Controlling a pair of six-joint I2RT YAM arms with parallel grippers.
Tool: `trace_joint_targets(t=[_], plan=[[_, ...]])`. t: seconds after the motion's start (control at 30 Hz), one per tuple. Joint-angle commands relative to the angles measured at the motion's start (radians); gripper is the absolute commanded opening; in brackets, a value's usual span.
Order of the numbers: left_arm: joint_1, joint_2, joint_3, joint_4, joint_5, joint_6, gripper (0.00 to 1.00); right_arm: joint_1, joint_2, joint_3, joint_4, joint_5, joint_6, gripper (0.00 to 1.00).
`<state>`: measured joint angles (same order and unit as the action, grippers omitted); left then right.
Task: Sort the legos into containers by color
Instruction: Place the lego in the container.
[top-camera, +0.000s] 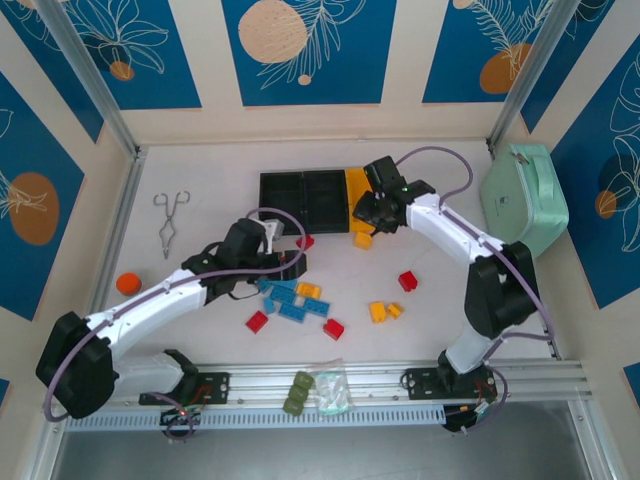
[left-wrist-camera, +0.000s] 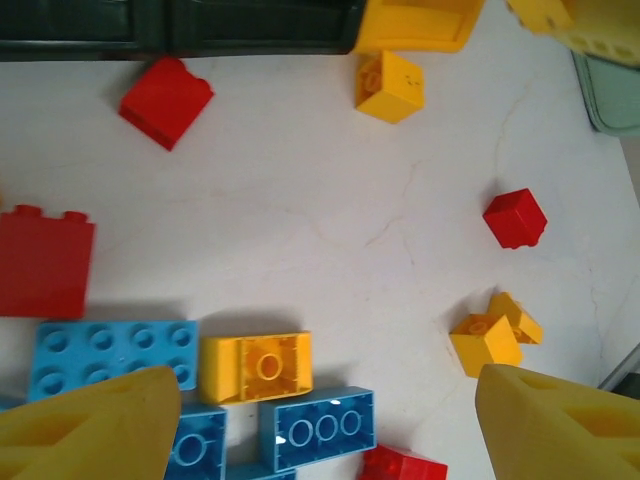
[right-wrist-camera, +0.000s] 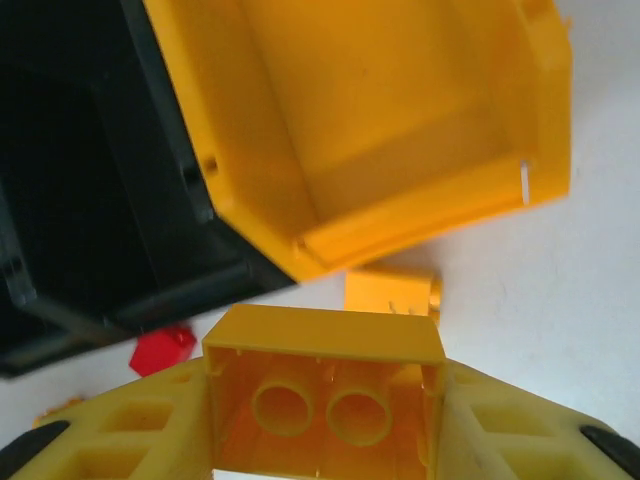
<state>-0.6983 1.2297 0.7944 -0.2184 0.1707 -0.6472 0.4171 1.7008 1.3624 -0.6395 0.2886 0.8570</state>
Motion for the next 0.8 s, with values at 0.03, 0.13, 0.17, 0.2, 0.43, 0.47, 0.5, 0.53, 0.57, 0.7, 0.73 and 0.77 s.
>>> trace_joint_targets(t=[0.03, 0.13, 0.17, 0.2, 0.43, 0.47, 0.5, 0.53, 0.57, 0.7, 0.73, 0.77], plan=[[-0.039, 0.027, 0.042, -0.015, -0.045, 0.000, 0.77, -0.045, 0.106, 0.096, -0.008, -0.019, 0.042, 0.46], [-0.052, 0.025, 0.040, -0.021, -0.058, 0.000, 0.77, -0.072, 0.179, 0.156, -0.018, -0.022, 0.074, 0.46], [-0.052, 0.024, 0.040, -0.026, -0.061, 0.001, 0.77, -0.079, 0.196, 0.170, -0.019, -0.029, 0.083, 0.47], [-0.054, 0.023, 0.040, -0.031, -0.064, 0.004, 0.77, -0.083, 0.217, 0.184, -0.019, -0.027, 0.092, 0.47], [-0.055, 0.009, 0.028, -0.055, -0.081, 0.012, 0.77, -0.091, 0.324, 0.289, -0.056, -0.017, 0.112, 0.50], [-0.056, 0.009, 0.027, -0.055, -0.083, 0.014, 0.77, -0.093, 0.334, 0.298, -0.060, -0.019, 0.114, 0.51], [-0.056, 0.009, 0.023, -0.057, -0.084, 0.015, 0.77, -0.093, 0.341, 0.308, -0.064, -0.022, 0.116, 0.53], [-0.056, 0.009, 0.022, -0.057, -0.085, 0.015, 0.77, -0.093, 0.347, 0.315, -0.069, -0.022, 0.117, 0.54], [-0.056, 0.010, 0.019, -0.057, -0.087, 0.015, 0.77, -0.092, 0.350, 0.322, -0.074, -0.019, 0.119, 0.57], [-0.055, 0.014, 0.016, -0.056, -0.089, 0.018, 0.78, -0.085, 0.350, 0.337, -0.089, -0.009, 0.122, 0.63], [-0.056, 0.015, 0.016, -0.057, -0.088, 0.019, 0.78, -0.085, 0.346, 0.336, -0.092, -0.006, 0.122, 0.64], [-0.056, 0.016, 0.017, -0.057, -0.088, 0.020, 0.77, -0.084, 0.342, 0.336, -0.096, -0.004, 0.124, 0.64]])
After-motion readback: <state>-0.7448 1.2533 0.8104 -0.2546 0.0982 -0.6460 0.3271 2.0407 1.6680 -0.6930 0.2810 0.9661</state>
